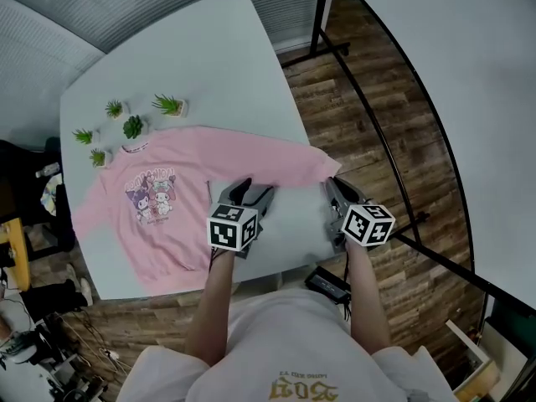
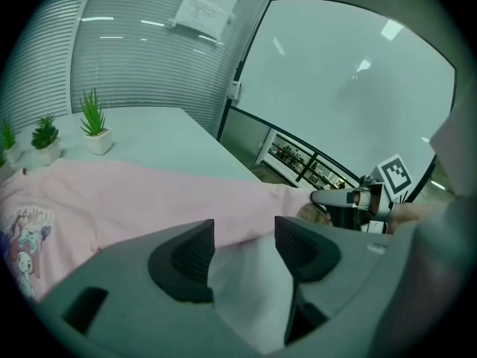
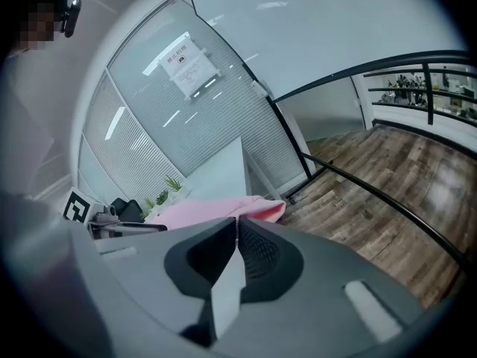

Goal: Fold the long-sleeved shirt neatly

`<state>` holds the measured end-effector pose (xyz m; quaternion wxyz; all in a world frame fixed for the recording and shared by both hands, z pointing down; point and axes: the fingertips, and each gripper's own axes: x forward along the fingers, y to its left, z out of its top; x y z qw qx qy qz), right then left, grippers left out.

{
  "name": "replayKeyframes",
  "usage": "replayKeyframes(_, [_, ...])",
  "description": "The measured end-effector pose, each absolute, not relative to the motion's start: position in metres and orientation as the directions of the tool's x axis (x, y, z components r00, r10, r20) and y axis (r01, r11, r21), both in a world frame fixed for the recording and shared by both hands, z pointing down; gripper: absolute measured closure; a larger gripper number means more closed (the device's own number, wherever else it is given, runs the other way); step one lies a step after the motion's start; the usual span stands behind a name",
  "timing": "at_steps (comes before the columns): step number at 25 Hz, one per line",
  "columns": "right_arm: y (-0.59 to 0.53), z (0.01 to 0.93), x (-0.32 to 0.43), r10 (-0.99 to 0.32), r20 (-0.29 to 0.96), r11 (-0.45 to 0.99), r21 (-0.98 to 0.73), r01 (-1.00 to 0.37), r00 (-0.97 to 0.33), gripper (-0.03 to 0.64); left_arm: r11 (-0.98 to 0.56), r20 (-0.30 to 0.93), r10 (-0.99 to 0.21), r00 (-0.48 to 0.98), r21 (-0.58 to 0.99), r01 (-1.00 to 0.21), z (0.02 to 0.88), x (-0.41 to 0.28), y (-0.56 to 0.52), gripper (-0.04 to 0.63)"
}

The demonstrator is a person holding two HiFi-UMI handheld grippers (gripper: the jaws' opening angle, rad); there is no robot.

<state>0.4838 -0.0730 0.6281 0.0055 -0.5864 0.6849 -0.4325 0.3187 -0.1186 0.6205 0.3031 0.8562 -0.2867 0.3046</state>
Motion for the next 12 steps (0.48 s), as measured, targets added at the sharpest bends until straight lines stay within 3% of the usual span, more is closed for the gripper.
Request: replayKeyframes(12, [-0.086,0.576,0.478,-0.840,0.435,0.017,-0.575,-0.818,-0.323,0.597,-0.634,0.645,-0.379,0.664,0.343,-0.694,0.578,0.305,-0.119,0.327])
